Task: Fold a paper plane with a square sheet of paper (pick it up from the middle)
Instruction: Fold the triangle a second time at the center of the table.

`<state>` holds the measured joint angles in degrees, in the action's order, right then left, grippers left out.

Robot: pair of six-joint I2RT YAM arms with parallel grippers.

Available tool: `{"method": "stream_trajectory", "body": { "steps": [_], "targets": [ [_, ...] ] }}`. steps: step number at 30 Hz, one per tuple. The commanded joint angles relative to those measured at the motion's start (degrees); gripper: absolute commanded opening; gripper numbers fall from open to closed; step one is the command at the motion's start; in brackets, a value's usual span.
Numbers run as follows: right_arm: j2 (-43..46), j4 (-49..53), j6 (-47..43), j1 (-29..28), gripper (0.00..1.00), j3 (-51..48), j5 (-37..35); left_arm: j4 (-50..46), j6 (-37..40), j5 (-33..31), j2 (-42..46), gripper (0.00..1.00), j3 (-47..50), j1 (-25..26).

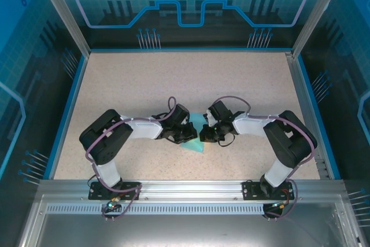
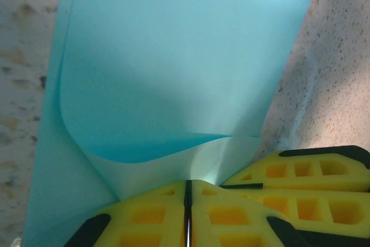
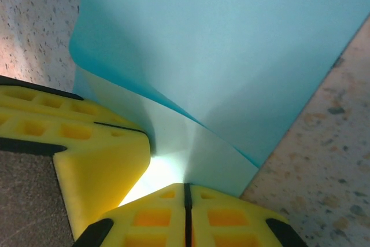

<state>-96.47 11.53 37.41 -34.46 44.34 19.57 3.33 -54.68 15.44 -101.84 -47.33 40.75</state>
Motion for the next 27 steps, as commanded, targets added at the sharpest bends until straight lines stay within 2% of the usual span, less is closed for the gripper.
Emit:
{"method": "stream_trajectory", "body": {
  "steps": [1,11,19,27],
  "targets": [
    [-6.4,8.3,-2.4,0.1,0.08,-2.5,-8.0,-5.9,2.7,-2.3,-1.2,0.1,-0.3,-2.6],
    [-8.4,9.7,-2.9,0.3,0.08,-3.2,-10.3,-5.2,4.2,-2.3,-1.2,0.11,0.5,-7.4],
    [-8.1,9.8,-3.1,0.3,0.08,-3.3,-10.5,-8.4,6.0,-4.6,-2.1,0.11,-2.2,-9.3],
    [-7.3,9.7,-3.0,0.3,0.08,-3.4,-10.3,-8.9,7.5,-3.7,-1.4,0.11,-1.9,-11.7]
  ]
}}
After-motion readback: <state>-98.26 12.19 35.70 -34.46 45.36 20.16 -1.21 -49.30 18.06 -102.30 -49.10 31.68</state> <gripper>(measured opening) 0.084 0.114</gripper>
